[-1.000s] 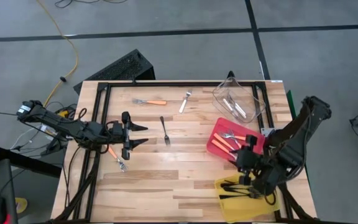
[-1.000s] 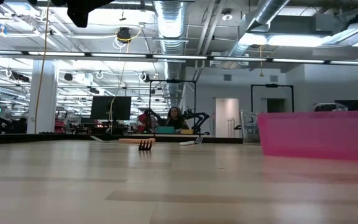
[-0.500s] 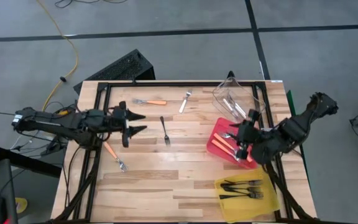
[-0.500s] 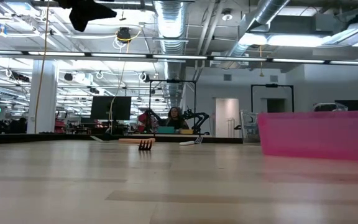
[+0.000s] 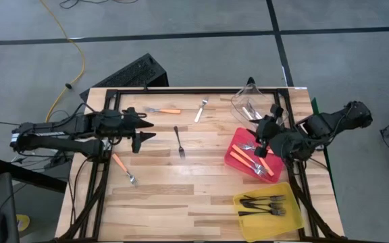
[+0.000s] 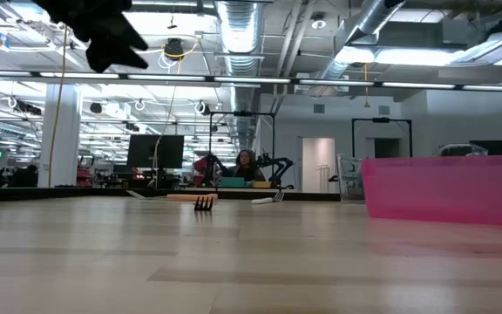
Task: Sort silverware by color (type)
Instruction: Put the orange fork into the red bin
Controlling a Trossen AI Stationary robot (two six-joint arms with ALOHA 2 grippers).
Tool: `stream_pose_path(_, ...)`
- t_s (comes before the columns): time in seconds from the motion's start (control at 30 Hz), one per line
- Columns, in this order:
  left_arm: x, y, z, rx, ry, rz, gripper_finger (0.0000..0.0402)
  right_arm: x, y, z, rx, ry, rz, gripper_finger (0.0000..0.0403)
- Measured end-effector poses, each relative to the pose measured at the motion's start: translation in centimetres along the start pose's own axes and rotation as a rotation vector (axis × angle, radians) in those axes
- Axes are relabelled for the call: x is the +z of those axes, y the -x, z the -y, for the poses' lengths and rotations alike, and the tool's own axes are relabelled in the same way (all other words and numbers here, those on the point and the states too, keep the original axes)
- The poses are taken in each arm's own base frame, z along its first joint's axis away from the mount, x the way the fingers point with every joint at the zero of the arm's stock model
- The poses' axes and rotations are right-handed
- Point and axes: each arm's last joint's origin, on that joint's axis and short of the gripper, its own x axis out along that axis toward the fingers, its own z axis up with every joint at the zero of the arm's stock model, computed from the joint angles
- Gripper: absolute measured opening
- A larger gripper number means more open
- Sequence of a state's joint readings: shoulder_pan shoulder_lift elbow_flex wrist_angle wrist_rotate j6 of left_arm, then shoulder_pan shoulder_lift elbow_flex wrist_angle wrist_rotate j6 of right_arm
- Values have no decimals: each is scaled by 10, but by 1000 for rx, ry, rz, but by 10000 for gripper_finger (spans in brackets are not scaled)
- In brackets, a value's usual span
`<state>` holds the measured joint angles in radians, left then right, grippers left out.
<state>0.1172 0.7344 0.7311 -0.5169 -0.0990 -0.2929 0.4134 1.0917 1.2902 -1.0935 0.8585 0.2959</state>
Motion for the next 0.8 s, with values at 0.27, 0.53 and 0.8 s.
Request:
stream_pose_path(0.27, -11, -8, -1, -64, 44, -165, 202, -9, -13, -5, 33, 28, -31, 171)
stream_pose_path(0.53, -17, -26, 2, -67, -8, -268, 202, -22, -23, -9, 61, -21, 24, 171)
stream_pose_path(0.8, -19, -41, 4, -66, -85, -312, 202, -29, -28, -14, 99, -83, 153, 171)
